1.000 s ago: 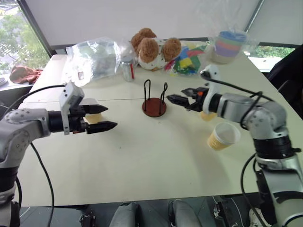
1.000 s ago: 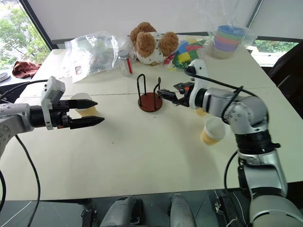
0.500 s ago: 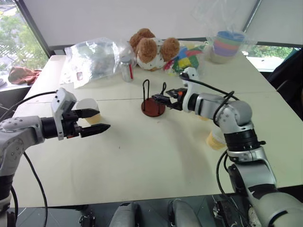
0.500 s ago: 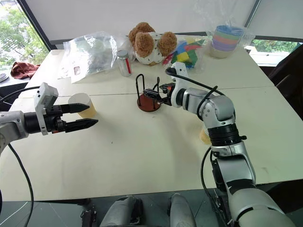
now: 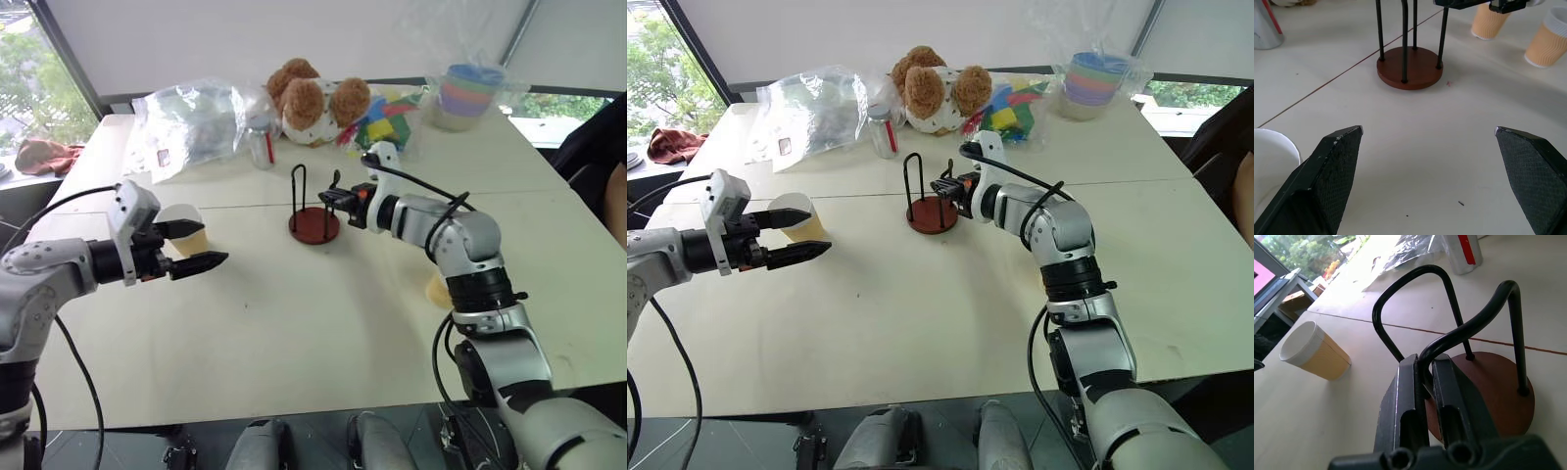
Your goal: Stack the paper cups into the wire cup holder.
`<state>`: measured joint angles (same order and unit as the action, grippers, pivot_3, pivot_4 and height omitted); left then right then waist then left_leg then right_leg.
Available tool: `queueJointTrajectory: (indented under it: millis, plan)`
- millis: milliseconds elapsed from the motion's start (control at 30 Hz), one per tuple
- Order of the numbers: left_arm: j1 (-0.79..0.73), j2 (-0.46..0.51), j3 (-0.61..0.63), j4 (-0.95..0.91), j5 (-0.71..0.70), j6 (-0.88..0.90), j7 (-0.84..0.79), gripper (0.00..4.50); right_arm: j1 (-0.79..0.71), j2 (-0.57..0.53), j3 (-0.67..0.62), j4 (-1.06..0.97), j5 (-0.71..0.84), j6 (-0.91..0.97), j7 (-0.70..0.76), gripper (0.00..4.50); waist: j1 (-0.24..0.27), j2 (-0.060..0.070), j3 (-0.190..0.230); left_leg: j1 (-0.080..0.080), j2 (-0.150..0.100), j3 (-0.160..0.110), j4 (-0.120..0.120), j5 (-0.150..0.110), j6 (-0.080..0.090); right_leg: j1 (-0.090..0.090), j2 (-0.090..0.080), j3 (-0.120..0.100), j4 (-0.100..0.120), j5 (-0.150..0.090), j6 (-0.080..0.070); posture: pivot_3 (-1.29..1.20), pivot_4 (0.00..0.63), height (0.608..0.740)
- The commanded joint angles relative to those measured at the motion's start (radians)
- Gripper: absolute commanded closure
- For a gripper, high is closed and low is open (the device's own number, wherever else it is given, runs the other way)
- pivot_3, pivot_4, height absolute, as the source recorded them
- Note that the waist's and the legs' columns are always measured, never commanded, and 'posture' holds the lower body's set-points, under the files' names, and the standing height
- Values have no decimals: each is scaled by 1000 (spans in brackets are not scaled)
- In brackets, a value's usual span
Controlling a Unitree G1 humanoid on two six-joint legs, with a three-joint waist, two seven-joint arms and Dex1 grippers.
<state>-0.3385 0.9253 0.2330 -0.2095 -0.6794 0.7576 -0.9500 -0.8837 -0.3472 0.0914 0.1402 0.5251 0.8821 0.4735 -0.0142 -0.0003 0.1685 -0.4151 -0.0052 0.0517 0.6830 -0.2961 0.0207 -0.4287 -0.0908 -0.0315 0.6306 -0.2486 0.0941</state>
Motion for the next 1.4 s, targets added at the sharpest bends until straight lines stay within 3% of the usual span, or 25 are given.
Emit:
queueJointTrajectory:
  millis: [33,167,333,833,867,1033,1233,1333,1400]
  plan:
    - [-34,15,10,-3,-3,-11,-19,0,14,-32,-16,-173,30,33,48,4466,1,0,0,0,0,0,0,0,0,0,0,0,0,0,0,0,150,740]
    - [-58,30,17,-5,-19,11,-34,0,132,-77,-84,-448,122,164,21,4466,2,0,0,0,0,0,0,0,0,0,0,0,0,0,0,0,150,740]
    - [-76,29,-6,8,-10,14,-46,0,218,-24,-149,-612,190,277,-86,4466,0,-1,0,0,0,0,0,-2,4,0,0,0,0,0,0,0,150,740]
    - [-179,8,-93,69,19,10,-91,0,365,57,-121,-670,101,235,-269,4466,0,-1,0,3,0,0,0,-2,4,1,1,1,1,0,0,0,150,740]
    - [-183,7,-97,73,23,8,-95,0,372,61,-123,-674,102,234,-272,3708,0,-1,0,3,0,0,0,-2,4,1,2,1,1,0,0,0,150,740]
    - [-226,7,-132,105,35,9,-138,0,397,27,-137,-727,128,249,-247,1383,2,-1,0,3,1,0,0,-2,4,1,2,1,1,0,0,0,150,740]
    - [-291,16,-199,143,54,7,-232,0,432,-101,-259,-850,329,377,-135,1383,5,-1,0,3,1,0,0,-2,4,2,3,1,1,0,0,0,150,740]
    - [-318,21,-235,120,43,28,-291,0,433,-286,-360,-878,468,454,-19,1383,4,-1,0,3,1,0,0,-2,5,3,3,1,1,0,0,0,150,740]
    - [-331,27,-260,78,33,41,-332,0,448,-497,-419,-872,509,463,131,1383,6,-1,0,3,1,0,1,-3,5,3,2,1,0,0,0,0,150,740]
